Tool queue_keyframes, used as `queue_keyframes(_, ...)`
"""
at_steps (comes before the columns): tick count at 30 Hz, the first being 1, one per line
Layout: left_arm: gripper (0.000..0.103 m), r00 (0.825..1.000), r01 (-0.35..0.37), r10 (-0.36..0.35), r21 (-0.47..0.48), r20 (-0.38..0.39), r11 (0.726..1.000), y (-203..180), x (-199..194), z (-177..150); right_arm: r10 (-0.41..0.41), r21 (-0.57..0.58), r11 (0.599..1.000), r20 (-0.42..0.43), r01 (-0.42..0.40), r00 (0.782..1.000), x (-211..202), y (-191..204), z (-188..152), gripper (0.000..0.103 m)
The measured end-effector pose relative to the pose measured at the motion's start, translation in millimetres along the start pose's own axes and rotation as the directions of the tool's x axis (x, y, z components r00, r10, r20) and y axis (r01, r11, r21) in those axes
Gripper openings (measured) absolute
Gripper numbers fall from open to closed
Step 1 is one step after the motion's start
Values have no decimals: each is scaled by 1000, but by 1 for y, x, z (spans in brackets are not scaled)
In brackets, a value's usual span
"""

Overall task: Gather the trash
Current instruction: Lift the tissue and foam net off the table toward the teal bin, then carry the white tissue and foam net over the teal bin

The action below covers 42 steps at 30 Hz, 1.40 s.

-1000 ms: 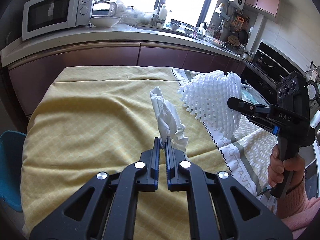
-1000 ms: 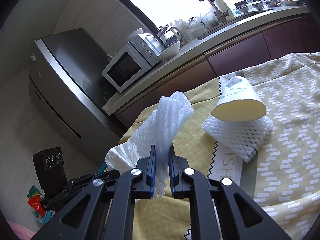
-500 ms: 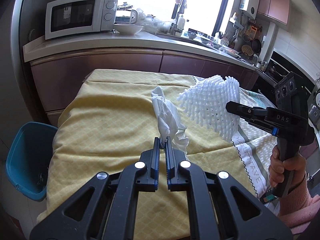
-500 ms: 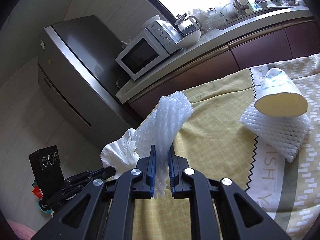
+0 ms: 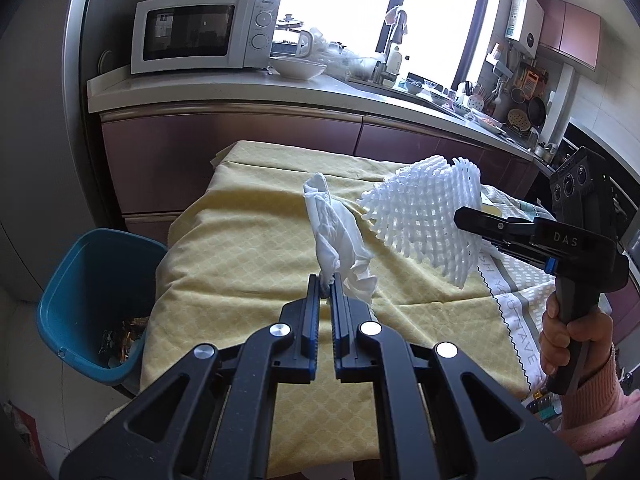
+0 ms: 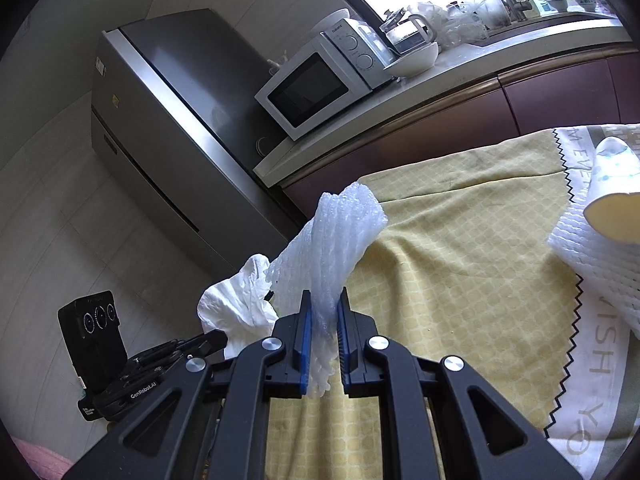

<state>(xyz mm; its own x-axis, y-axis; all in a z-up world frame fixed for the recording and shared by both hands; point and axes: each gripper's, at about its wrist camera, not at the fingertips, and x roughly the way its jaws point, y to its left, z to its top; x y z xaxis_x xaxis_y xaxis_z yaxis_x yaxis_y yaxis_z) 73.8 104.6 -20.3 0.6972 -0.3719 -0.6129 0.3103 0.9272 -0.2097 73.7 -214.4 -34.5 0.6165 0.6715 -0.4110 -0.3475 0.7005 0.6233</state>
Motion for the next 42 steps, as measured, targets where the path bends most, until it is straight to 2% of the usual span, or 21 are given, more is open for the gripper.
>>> queue_keyframes(22,6,993,-98,103,-92,50,991,54,-40,-2,78,-50,995,-97,-83,992,53,37,-2,10)
queue_keyframes(42,6,978,-177,191,-157,79,972,92,-66,-6,110,-102,987,-163,-127,980,91,60,0,10)
